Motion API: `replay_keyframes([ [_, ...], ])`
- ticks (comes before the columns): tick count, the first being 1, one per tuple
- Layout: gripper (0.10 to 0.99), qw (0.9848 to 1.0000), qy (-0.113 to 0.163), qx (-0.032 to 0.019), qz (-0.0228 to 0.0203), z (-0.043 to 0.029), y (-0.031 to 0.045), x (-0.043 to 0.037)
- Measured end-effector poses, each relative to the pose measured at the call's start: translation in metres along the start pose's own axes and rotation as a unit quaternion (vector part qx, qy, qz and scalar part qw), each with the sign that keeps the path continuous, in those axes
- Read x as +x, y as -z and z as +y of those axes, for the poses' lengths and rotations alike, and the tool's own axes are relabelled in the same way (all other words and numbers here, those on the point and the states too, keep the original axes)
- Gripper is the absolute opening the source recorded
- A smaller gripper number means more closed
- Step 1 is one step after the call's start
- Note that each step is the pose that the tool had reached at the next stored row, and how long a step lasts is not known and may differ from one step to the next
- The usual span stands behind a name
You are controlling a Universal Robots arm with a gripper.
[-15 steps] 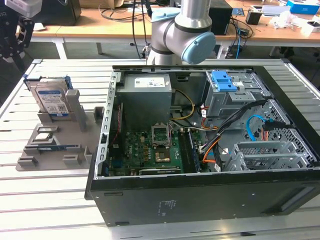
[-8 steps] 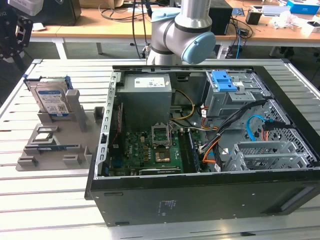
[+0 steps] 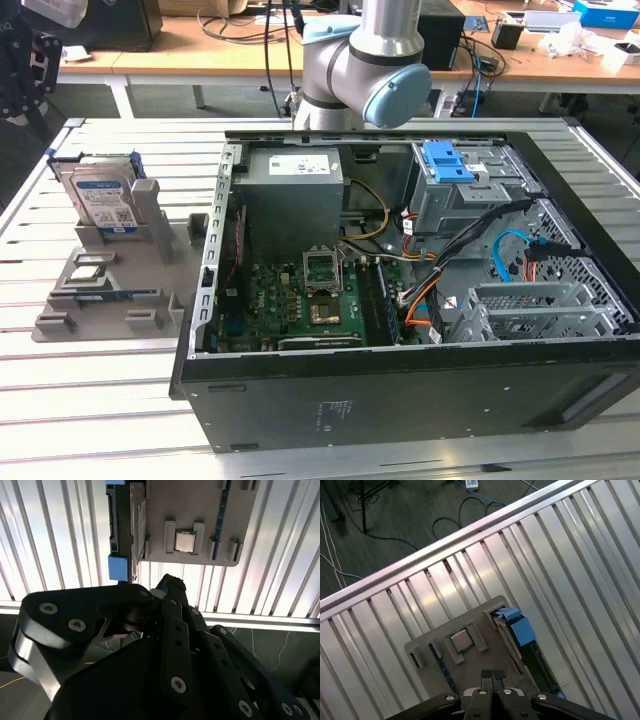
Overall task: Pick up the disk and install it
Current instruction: 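Pick up the disk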
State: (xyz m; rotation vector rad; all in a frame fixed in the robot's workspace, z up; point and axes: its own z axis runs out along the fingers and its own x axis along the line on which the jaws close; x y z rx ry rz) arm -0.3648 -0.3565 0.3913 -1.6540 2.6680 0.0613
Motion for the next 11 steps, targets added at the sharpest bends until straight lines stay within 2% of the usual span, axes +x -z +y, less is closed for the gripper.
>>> replay_keyframes([
  [7, 0.106, 0.9991, 0.043, -0.0009, 0.0013, 0.0, 0.0, 0.0],
  [11, 0.106, 0.9975, 0.07, -0.0016, 0.0023, 0.0, 0.0, 0.0],
])
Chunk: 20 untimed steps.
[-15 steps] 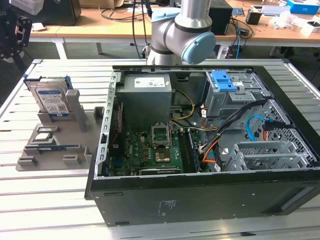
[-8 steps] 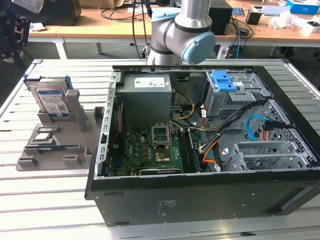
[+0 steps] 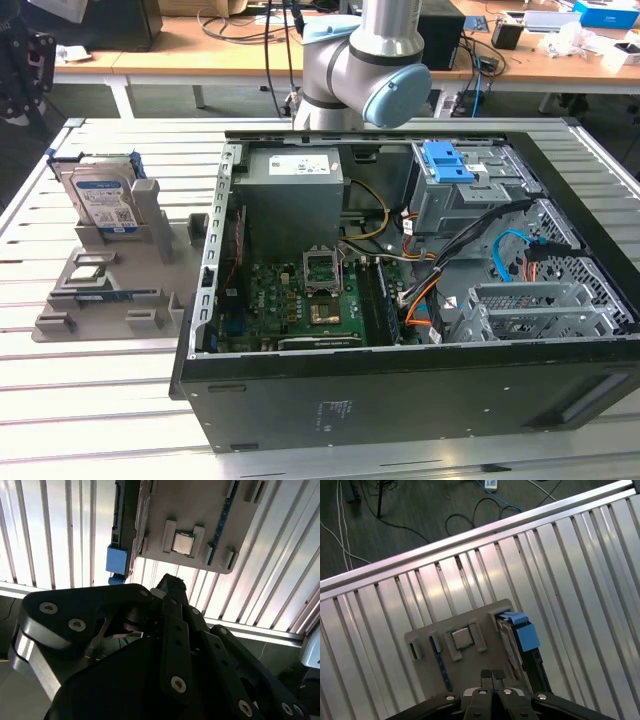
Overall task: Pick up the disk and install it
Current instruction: 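Pick up the disk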
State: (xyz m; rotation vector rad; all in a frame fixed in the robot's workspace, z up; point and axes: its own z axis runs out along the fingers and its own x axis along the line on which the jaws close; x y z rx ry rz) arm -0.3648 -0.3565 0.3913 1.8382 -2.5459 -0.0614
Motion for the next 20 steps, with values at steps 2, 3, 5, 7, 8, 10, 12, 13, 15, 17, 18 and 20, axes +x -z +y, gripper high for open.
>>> replay_keyframes([
  [2, 0.106, 0.9999, 0.014, -0.0003, 0.0004, 0.0, 0.0, 0.0],
  [3, 0.106, 0.9998, 0.02, -0.0004, 0.0006, 0.0, 0.0, 0.0],
  [5, 0.106, 0.9993, 0.036, -0.0008, 0.0012, 0.0, 0.0, 0.0],
  [7, 0.106, 0.9988, 0.049, -0.0011, 0.0016, 0.0, 0.0, 0.0],
  [8, 0.106, 0.9985, 0.055, -0.0012, 0.0018, 0.0, 0.0, 0.0],
  [10, 0.106, 0.9975, 0.071, -0.0016, 0.0023, 0.0, 0.0, 0.0],
  [12, 0.106, 0.9952, 0.097, -0.0022, 0.0031, 0.0, 0.0, 0.0],
  [13, 0.106, 0.9936, 0.113, -0.0025, 0.0036, 0.0, 0.0, 0.0],
  [15, 0.106, 0.9916, 0.129, -0.0029, 0.0042, 0.0, 0.0, 0.0],
  [17, 0.106, 0.9898, 0.143, -0.0032, 0.0046, 0.0, 0.0, 0.0],
  [18, 0.106, 0.9897, 0.143, -0.0032, 0.0046, 0.0, 0.0, 0.0],
  [20, 0.106, 0.9896, 0.143, -0.0032, 0.0046, 0.0, 0.0, 0.0],
])
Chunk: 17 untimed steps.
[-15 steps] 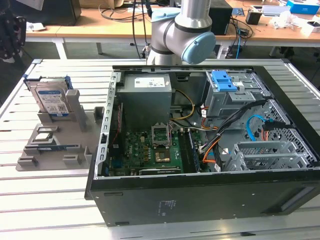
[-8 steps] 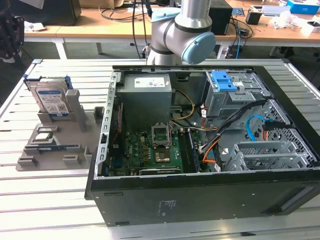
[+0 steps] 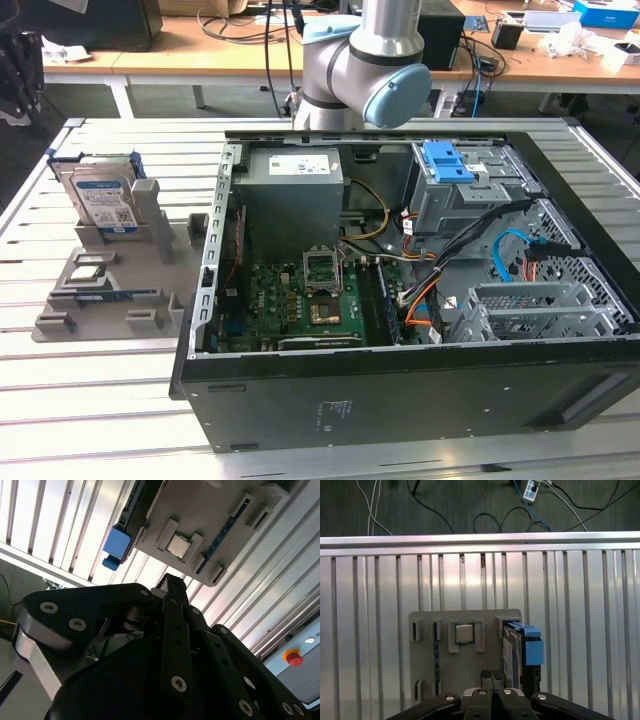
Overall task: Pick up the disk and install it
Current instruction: 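Pick up the disk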
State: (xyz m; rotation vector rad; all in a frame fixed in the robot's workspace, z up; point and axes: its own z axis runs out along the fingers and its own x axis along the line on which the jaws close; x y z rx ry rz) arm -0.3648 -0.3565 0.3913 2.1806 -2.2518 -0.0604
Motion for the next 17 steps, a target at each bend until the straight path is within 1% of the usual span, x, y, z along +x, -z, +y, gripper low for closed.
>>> replay_keyframes([
  [6, 0.114, 1.0, 0.0, 0.0, 0.0, 0.0, 0.0, 0.0],
  [8, 0.235, 1.0, 0.0, 0.0, 0.0, 0.0, 0.0, 0.0],
  [9, 0.235, 1.0, 0.0, 0.0, 0.0, 0.0, 0.0, 0.0],
  [14, 0.537, 1.0, 0.0, 0.0, 0.0, 0.0, 0.0, 0.0],
  [16, 0.537, 1.0, 0.0, 0.0, 0.0, 0.0, 0.0, 0.0],
  [17, 0.6, 1.0, 0.0, 0.0, 0.0, 0.0, 0.0, 0.0],
])
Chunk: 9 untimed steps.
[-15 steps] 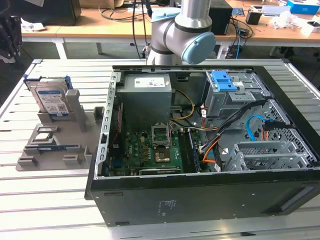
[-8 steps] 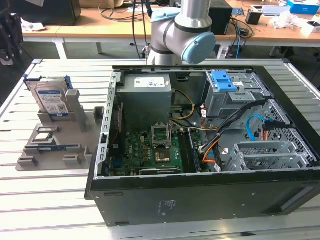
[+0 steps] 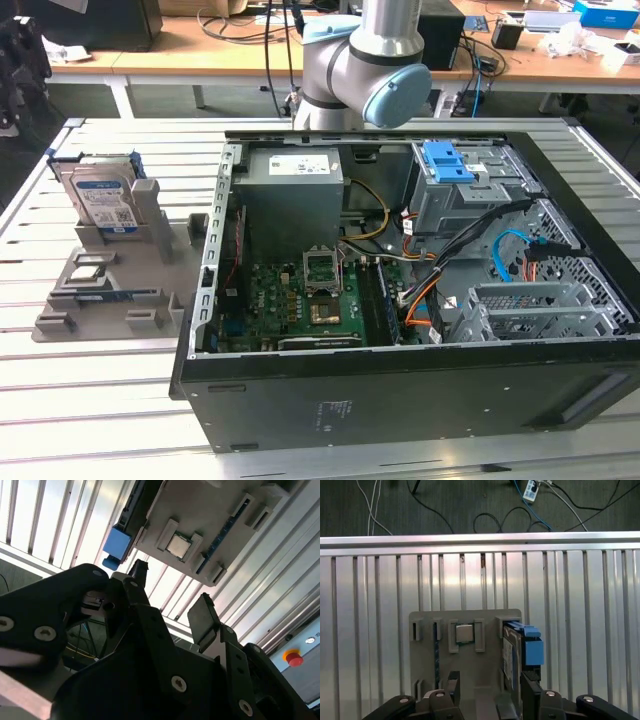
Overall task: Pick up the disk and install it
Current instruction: 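Pick up the disk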
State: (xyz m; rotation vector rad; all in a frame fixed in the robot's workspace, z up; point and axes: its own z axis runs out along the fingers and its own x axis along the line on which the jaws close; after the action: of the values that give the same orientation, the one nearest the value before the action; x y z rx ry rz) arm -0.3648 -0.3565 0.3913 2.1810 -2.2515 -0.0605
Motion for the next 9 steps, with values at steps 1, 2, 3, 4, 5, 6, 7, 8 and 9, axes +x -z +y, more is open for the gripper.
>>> replay_keyframes([
  [1, 0.6, 1.0, 0.0, 0.0, 0.0, 0.0, 0.0, 0.0],
  [2, 0.6, 1.0, 0.0, 0.0001, 0.0, 0.0, -0.0001, -0.0002],
  [3, 0.6, 1.0, 0.0, 0.0001, 0.0, 0.0, -0.0001, -0.0013],
  [4, 0.6, 1.0, 0.0, 0.0, 0.0, 0.0001, -0.0001, -0.003],
  [5, 0.6, 1.0, 0.0, 0.0, 0.0, 0.0002, -0.0001, -0.0054],
  [6, 0.6, 1.0, 0.0, 0.0001, 0.0, 0.0002, -0.0003, -0.0076],
  [7, 0.6, 1.0, 0.0, 0.0, 0.0, 0.0003, -0.0003, -0.0114],
  [8, 0.6, 1.0, 0.0, 0.0, 0.0, 0.0005, -0.0004, -0.0166],
  [9, 0.6, 1.0, 0.0, 0.0, 0.0, 0.0006, -0.0006, -0.0202],
])
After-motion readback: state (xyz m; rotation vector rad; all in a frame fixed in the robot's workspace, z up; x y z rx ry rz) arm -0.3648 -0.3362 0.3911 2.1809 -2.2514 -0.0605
